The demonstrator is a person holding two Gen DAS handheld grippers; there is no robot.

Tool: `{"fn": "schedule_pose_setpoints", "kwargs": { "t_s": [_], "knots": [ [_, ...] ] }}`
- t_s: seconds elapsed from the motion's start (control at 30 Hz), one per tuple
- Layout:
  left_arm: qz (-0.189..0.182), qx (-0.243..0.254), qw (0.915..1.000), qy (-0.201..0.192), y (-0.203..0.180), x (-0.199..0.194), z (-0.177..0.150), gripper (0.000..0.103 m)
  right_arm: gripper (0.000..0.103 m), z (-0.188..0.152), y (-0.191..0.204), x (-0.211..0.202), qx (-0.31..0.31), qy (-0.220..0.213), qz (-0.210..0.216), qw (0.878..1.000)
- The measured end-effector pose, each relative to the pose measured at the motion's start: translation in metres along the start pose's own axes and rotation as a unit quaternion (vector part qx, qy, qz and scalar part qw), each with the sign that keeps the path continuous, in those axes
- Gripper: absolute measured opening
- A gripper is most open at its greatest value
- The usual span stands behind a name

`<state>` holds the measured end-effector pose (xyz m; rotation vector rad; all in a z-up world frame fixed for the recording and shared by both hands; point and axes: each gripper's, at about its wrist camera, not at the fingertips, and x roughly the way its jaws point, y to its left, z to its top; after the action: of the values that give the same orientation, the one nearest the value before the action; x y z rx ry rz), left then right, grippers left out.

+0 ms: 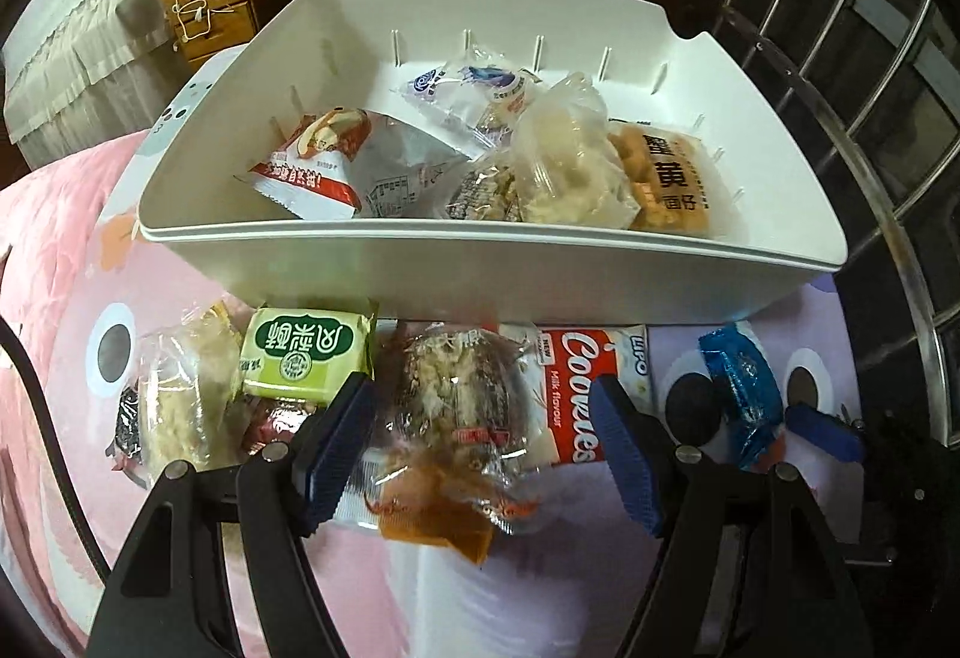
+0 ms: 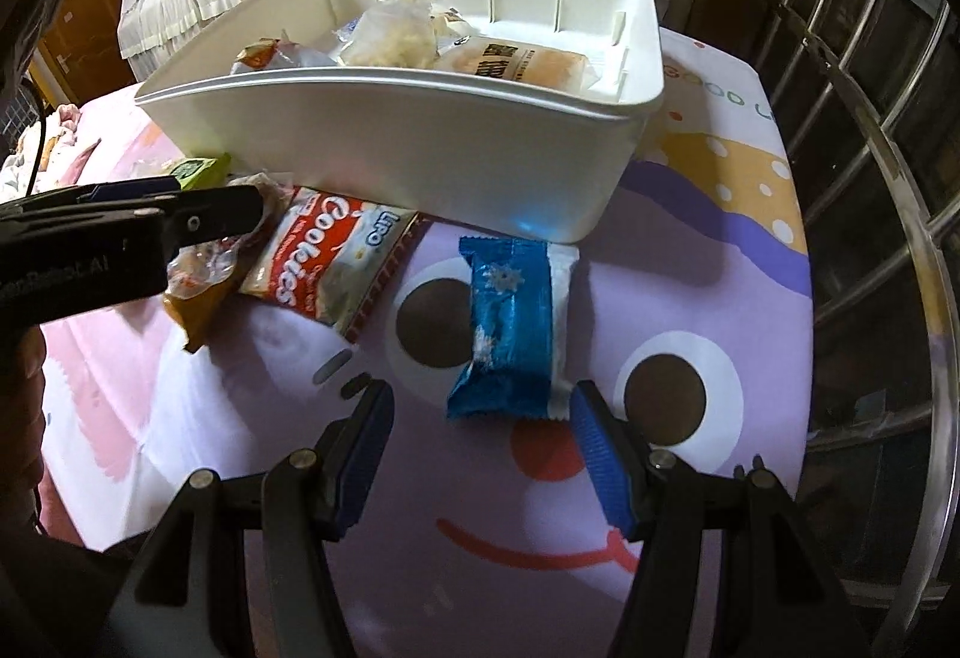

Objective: Organize snacks
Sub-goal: 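Grasp the blue wrapped bar with the right tool while the left tool grasps the clear pastry bag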

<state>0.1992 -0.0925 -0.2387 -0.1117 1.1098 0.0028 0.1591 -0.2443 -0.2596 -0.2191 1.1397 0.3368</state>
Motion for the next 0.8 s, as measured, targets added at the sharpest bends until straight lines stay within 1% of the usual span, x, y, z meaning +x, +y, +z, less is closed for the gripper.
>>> {"fn": "schedule_pose_setpoints", "kwargs": {
  "t_s": [0.17,0.43,0.53,0.6,0.63,0.67,0.7,0.73,0.8],
  "knots": [
    [0.004,0.000,1.0000,0.009,-0.001,0.013,0.001,0.072,0.062,0.006,-0.004,0.009,0.005,-0.012,-0.003,1.000],
    [0.022,0.008,0.9997,0.005,-0.007,0.025,0.005,0.071,0.062,0.019,-0.007,0.019,0.006,-0.023,-0.015,1.000],
    [0.032,0.010,0.9994,0.003,-0.008,0.029,0.005,0.065,0.060,0.023,-0.008,0.023,0.005,-0.022,-0.016,1.000],
    [0.037,0.007,0.9993,0.001,-0.007,0.030,0.006,0.058,0.056,0.024,-0.008,0.023,0.004,-0.021,-0.016,1.000],
    [0.038,0.004,0.9993,0.001,-0.005,0.030,0.007,0.052,0.053,0.024,-0.008,0.024,0.003,-0.019,-0.016,1.000],
    [0.035,0.001,0.9994,0.000,-0.003,0.031,0.007,0.051,0.050,0.024,-0.007,0.024,0.003,-0.017,-0.016,1.000],
    [0.034,0.000,0.9994,-0.002,-0.002,0.030,0.007,0.050,0.049,0.023,-0.007,0.025,0.003,-0.014,-0.014,1.000],
    [0.035,0.000,0.9994,-0.004,-0.001,0.030,0.008,0.046,0.047,0.023,-0.007,0.025,0.004,-0.011,-0.012,1.000],
    [0.036,0.002,0.9993,-0.008,-0.001,0.028,0.008,0.044,0.045,0.022,-0.005,0.024,0.001,-0.011,-0.014,1.000]
  ]
}}
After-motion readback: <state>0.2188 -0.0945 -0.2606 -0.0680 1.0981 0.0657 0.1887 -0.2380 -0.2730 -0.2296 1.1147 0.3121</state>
